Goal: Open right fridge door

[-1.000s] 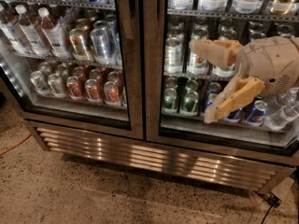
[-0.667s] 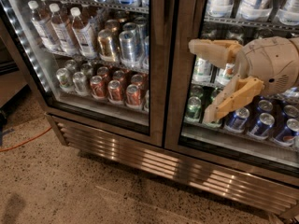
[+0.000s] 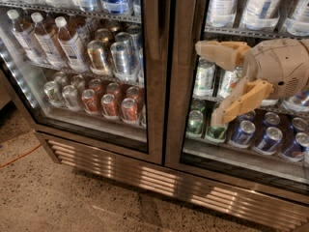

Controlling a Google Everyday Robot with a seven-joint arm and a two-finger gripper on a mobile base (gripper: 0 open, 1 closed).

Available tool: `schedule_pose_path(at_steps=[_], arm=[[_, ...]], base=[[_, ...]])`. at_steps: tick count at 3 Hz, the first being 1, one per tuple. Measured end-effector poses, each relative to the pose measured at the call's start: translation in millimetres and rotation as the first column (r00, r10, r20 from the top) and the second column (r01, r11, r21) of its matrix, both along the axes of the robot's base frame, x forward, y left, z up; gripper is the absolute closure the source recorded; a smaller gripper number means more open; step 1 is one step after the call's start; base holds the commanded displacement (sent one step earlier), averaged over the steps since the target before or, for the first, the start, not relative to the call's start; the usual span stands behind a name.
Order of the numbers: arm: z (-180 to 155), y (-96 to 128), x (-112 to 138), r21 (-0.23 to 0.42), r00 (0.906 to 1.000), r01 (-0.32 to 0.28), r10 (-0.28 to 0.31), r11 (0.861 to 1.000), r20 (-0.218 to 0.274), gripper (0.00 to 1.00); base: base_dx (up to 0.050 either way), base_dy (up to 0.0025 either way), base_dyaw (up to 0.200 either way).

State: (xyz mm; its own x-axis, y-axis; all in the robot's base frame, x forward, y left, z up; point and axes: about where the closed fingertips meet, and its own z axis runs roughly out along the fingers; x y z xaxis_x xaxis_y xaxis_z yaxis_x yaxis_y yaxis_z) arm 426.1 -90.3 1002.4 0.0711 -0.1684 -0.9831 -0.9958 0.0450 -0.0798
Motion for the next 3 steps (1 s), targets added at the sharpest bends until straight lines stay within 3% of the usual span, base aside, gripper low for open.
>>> schedule_pose_path(at_steps=[1,2,3], arm=[[0.5,0.7,-0.5,0.001,1.0000,-0.001,0.001,1.000,0.001,0.00],[27.6,0.1,3.9,0.020,0.9993,0.020,-0.020,1.000,0.030,0.00],[76.1,-2.3,34.6,0.046,0.9972,0.061,-0.063,0.997,0.041,0.00]], base=[[0.000,0.00000,0.000],[0.000,0.00000,0.000],[0.000,0.00000,0.000]])
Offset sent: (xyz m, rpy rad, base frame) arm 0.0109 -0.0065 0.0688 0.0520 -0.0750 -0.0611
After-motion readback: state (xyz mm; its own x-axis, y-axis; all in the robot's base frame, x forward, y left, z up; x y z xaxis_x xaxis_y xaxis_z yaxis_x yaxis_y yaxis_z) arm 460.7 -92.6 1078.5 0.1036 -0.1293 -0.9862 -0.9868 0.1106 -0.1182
